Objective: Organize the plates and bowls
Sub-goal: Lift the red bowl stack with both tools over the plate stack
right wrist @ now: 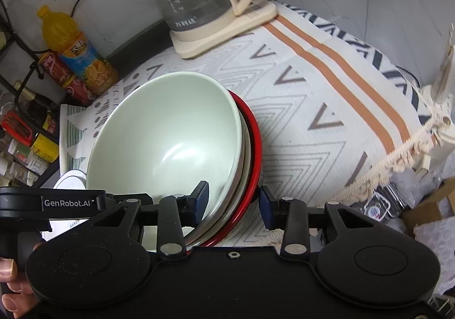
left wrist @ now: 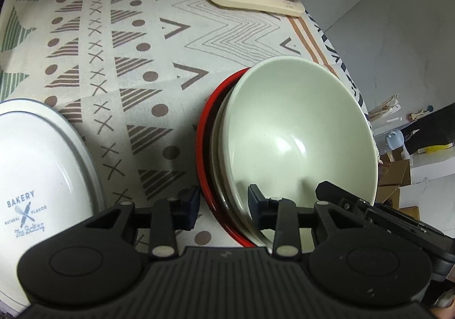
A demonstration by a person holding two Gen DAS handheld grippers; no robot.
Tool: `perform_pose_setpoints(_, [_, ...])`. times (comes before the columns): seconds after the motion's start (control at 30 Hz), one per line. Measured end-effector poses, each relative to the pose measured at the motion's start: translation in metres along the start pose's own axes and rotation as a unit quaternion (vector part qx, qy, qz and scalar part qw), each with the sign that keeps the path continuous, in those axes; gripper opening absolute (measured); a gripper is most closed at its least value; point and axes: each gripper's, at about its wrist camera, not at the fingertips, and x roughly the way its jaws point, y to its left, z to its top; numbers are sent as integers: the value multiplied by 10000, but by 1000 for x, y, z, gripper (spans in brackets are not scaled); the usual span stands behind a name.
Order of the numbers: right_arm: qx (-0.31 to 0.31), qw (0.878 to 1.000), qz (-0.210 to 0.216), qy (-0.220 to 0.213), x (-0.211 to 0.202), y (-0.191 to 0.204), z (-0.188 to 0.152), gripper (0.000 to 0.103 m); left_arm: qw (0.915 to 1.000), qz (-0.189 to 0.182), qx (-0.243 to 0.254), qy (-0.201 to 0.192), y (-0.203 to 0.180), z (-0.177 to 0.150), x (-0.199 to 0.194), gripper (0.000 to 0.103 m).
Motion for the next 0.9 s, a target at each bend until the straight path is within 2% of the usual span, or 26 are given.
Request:
perform_pose_setpoints(0.4, [-380,9986,317,-210,-10,18,16,37,9993,135,-64,-357,-2,2,-29,34])
perform_pose_setpoints(0.9, [-968,9905,945,-256,-8,54,32,37,9928,526,-525,-935,14,-4,-72,34])
